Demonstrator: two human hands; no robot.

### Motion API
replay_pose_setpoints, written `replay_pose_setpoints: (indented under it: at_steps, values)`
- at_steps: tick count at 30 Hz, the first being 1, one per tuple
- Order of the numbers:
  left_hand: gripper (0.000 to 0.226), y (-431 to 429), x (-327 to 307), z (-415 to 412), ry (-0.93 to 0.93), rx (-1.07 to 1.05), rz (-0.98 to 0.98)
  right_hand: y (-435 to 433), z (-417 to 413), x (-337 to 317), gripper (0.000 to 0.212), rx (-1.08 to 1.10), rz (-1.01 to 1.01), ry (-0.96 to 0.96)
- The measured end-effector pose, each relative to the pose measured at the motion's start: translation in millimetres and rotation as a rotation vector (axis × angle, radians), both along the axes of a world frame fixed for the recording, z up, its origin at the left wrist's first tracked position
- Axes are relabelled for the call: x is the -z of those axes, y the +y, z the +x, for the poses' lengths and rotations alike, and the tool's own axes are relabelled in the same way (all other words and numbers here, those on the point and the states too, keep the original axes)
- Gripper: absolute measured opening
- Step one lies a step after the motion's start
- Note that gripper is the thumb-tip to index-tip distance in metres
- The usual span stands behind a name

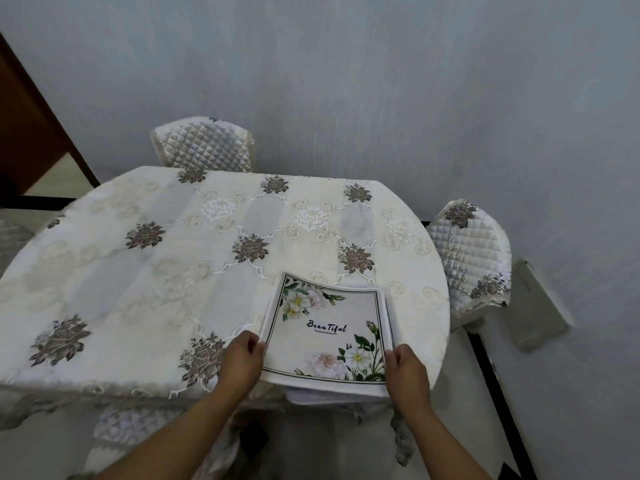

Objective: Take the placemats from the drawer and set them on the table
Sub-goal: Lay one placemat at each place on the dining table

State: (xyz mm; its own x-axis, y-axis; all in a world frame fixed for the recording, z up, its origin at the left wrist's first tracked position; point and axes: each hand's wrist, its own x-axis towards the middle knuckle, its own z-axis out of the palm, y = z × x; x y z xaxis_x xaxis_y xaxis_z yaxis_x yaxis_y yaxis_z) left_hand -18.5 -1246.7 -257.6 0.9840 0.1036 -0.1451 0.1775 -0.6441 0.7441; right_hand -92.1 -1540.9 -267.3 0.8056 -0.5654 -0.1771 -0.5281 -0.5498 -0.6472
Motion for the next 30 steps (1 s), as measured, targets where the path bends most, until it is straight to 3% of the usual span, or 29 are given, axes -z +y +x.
replay_pose_setpoints:
  at_steps: [11,17,25,30]
  values:
    - [0.013,105,-54,-50,-0.070,-0.286,0.063,86,30,-35,0.025,-0.351,0.060,-0.153]
    - [0.013,164,-75,-71,-0.097,-0.368,0.067,146,28,-54,0.026,-0.438,0.098,-0.205]
    - [0.010,265,-83,-64,-0.150,-0.373,0.007,241,38,-70,0.026,-0.449,0.017,-0.233]
    - [0.011,350,-76,-34,-0.155,-0.271,-0.036,319,47,-71,0.028,-0.401,-0.010,-0.247]
